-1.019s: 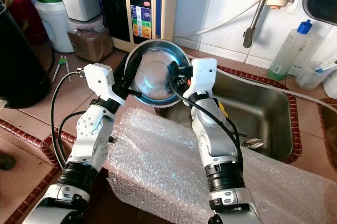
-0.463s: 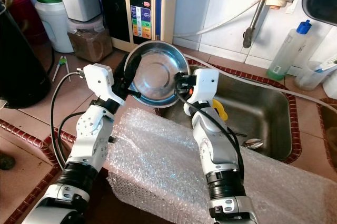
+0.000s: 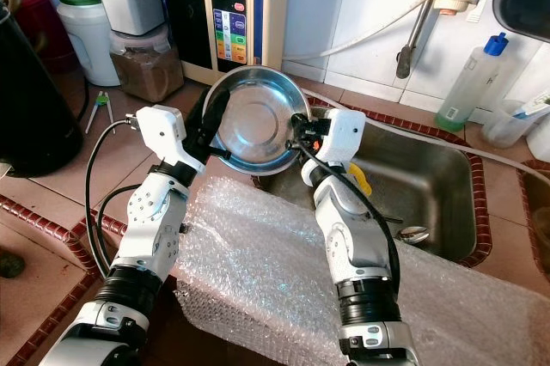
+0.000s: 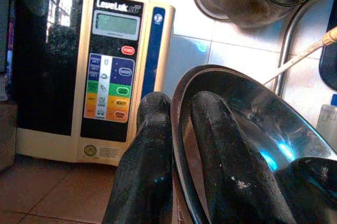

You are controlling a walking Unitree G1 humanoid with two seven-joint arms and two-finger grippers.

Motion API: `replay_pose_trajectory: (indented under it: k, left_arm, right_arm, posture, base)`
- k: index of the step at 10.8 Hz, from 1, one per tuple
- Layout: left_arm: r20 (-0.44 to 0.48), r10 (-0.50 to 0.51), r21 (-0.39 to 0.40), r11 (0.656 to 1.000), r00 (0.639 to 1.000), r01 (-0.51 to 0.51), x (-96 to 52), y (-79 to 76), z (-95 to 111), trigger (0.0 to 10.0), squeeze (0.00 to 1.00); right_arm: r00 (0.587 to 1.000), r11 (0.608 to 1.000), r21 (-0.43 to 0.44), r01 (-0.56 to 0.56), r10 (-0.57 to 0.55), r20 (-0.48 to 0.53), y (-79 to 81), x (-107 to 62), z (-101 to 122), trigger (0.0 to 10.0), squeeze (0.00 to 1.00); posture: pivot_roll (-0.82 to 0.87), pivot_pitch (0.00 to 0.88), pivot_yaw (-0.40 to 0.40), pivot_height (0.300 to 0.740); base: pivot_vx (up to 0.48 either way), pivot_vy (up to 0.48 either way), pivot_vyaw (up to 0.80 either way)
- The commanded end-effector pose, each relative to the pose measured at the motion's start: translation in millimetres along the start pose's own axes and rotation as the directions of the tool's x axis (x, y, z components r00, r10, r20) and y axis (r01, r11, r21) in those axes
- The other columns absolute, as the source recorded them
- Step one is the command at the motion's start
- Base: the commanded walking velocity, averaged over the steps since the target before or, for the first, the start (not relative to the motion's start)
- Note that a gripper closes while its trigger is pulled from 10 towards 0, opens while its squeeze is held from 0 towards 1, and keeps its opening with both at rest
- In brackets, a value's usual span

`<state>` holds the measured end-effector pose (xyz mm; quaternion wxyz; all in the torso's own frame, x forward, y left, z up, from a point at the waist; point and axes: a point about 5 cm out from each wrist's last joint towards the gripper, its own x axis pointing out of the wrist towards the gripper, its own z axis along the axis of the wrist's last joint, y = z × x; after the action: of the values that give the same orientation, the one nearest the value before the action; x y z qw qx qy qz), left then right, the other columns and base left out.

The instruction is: Kitchen organization

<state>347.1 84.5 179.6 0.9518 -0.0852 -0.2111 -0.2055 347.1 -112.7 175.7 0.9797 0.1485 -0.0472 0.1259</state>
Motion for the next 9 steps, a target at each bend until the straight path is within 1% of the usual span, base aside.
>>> replay_pose_trajectory:
  k: [1, 3, 6, 7, 8, 9]
  left_arm:
    - [0.048, -0.045, 0.016, 0.999, 0.998, 0.045, 8.8, -6.8, 10.7, 0.0, 0.0]
    - [0.046, -0.063, 0.013, 0.998, 0.997, 0.063, 9.5, -9.1, 10.4, 0.0, 0.0]
    - [0.043, -0.085, 0.006, 0.996, 0.995, 0.085, 8.6, -12.0, 9.5, 0.0, 0.0]
    - [0.037, -0.097, 0.0, 0.995, 0.995, 0.097, 8.0, -12.8, 8.6, 0.0, 0.0]
    - [0.035, -0.11, -0.012, 0.994, 0.993, 0.111, 7.8, -13.9, 8.1, 0.0, 1.0]
    - [0.033, -0.135, -0.021, 0.99, 0.99, 0.136, 7.3, -16.0, 8.1, 6.5, 1.0]
  right_arm:
    - [0.998, 0.998, -0.016, 0.054, -0.054, -0.045, -13.2, -1.1, -3.7, 0.0, 0.0]
    - [0.994, 0.999, -0.011, 0.035, -0.035, -0.1, -13.0, -2.4, -10.6, 0.0, 0.0]
    - [0.977, 1.0, -0.005, -0.021, 0.019, -0.213, -9.7, -7.0, -25.8, 0.0, 0.0]
    - [0.973, 1.0, -0.01, -0.024, 0.021, -0.231, -9.8, -8.2, -28.9, 0.0, 0.0]
    - [0.973, 1.0, -0.014, -0.02, 0.016, -0.231, -10.8, -8.1, -28.9, 0.0, 0.0]
    - [0.974, 1.0, -0.019, -0.01, 0.005, -0.226, -12.2, -7.4, -27.8, 0.0, 0.0]
  posture:
    - [-0.01, 0.0, -0.026, 0.74]
    - [-0.01, 0.0, -0.025, 0.74]
    - [-0.01, 0.0, -0.023, 0.74]
    - [0.0, 0.0, -0.023, 0.74]
    - [0.0, 0.0, -0.02, 0.74]
    - [0.0, 0.0, -0.019, 0.74]
  base:
    - [0.0, 0.0, 0.0]
    - [0.0, 0.0, 0.0]
    - [0.0, 0.0, 0.0]
    - [0.0, 0.0, 0.0]
    - [0.0, 0.0, 0.0]
    - [0.0, 0.0, 0.0]
